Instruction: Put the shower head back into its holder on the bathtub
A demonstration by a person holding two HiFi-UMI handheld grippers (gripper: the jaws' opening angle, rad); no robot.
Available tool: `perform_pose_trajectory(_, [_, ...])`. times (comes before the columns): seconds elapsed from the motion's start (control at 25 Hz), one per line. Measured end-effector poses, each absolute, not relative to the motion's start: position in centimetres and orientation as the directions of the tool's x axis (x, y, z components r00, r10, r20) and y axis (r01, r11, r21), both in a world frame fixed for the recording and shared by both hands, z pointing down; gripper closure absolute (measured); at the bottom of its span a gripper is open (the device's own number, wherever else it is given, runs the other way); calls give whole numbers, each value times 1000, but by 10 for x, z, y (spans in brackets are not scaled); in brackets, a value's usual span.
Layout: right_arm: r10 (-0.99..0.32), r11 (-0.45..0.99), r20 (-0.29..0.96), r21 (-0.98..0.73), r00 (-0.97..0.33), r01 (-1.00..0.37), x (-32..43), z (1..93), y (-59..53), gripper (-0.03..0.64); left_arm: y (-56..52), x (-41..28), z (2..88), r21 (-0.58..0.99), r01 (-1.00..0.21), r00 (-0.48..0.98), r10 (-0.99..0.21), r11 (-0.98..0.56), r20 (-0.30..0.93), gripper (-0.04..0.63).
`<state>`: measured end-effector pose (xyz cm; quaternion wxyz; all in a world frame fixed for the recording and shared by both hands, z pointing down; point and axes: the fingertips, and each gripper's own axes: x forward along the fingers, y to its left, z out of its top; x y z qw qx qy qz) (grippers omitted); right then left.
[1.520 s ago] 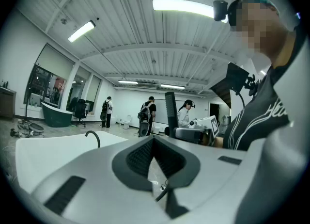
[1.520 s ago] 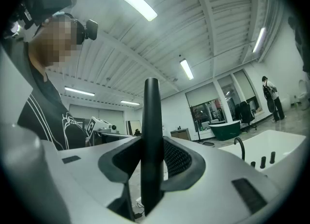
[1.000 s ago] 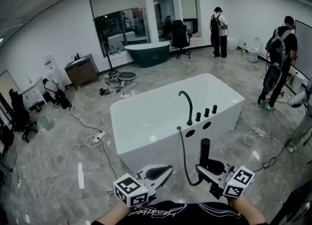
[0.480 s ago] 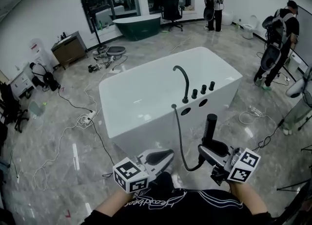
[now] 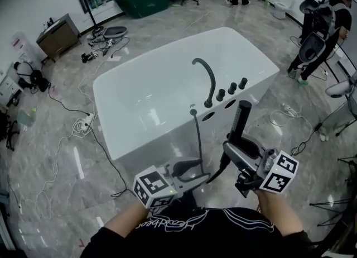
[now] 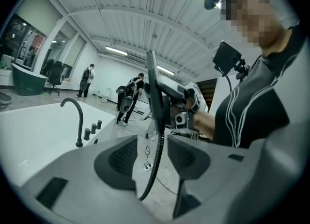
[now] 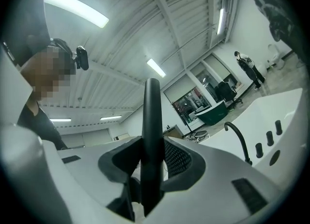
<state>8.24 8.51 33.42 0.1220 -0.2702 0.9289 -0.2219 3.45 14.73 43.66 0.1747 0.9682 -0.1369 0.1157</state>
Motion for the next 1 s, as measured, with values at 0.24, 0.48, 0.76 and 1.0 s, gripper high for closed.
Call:
perform_pose_trajectory(0.24, [-596,725,-109,-500,-796,-474,70,314,6,479,95,50,463,336,-149,948,-38,-930,316,419])
perform_pose_trajectory(0.48, [-636,702,-121,-500,-762,-507,71,300,-53,480,64,65,513,347,-5,947,107,-938,303,419])
perform_pose_trajectory(0.76, [-693,679,-135,-452,-708,-578,83,272,-88,480,52,70,583,405,70,909,226,-912,351,424])
perform_pose_trajectory(1.0, [-736,657,-155,-397,-658,-641,102,253,-95,479,35,78,614,495,41,917,229,-868,326,523])
